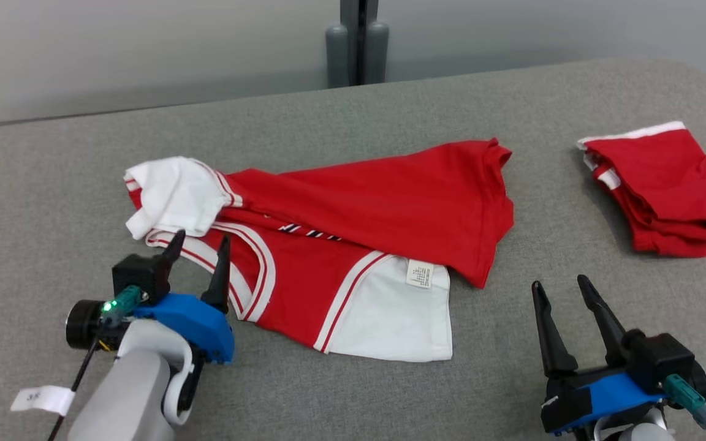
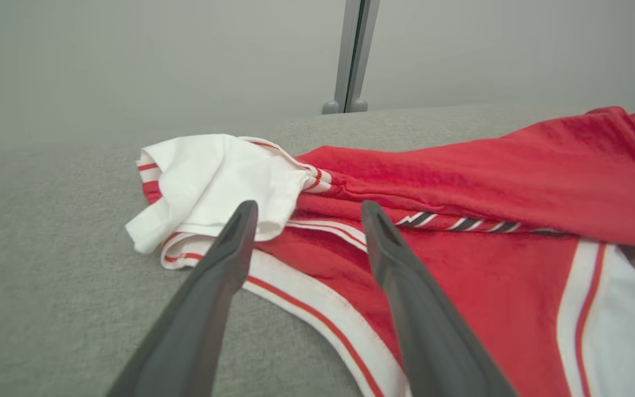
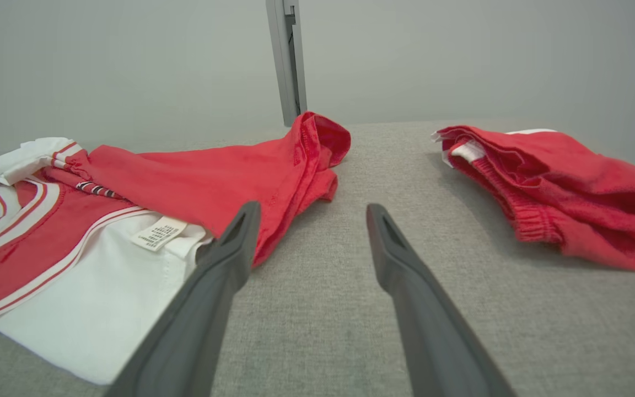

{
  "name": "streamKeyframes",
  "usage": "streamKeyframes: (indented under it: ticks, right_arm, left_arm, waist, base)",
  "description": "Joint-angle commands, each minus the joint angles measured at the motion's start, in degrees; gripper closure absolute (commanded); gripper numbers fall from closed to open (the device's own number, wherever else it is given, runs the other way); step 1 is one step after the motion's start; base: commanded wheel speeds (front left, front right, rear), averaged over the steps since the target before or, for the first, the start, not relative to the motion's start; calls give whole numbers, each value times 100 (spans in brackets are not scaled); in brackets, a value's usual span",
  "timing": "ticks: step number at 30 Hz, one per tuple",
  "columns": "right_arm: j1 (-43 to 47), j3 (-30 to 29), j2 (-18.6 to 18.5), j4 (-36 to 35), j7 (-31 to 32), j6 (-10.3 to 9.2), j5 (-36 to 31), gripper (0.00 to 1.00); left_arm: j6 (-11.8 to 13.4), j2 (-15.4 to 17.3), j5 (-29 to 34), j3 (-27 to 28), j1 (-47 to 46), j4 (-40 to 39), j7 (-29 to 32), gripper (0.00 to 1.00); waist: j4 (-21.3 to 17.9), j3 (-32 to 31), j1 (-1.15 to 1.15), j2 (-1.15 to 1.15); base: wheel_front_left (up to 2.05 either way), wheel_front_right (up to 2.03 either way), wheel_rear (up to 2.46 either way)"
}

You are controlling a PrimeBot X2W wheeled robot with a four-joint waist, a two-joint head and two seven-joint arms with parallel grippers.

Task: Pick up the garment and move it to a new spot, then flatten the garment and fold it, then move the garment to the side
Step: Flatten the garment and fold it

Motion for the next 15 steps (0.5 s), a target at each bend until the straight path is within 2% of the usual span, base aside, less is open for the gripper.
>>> streamKeyframes:
  ticks: [1, 8, 13, 14, 15]
  right_arm:
    - [-126, 26, -9, -40, -21, 1, 1, 0]
    - [-374, 22, -9, -79, -22, 1, 0, 0]
    - [-400, -26, -9, -83, -22, 1, 8, 0]
    - [-411, -28, -9, -81, -22, 1, 9, 0]
    - [-426, -31, -9, -77, -22, 1, 12, 0]
  left_arm:
    - [-40, 55, 40, 35, -278, 209, 38, 0]
    - [-14, 98, 68, 74, -1121, 1278, 147, 0]
    - [-22, 13, 22, 108, -1440, 1719, -126, 0]
    - [-12, 4, 18, 119, -1491, 1785, -200, 18]
    - [-9, -3, 23, 120, -1534, 1842, -265, 49]
  waist:
    - [-11, 188, -1, 0]
    - [-194, 636, -1, 0]
    - [-223, 712, -1, 0]
    - [-225, 717, -1, 0]
    - [-227, 719, -1, 0]
  base:
    - [0, 0, 0]
    - [0, 0, 0]
    - [0, 0, 0]
    - [0, 0, 0]
    - [0, 0, 0]
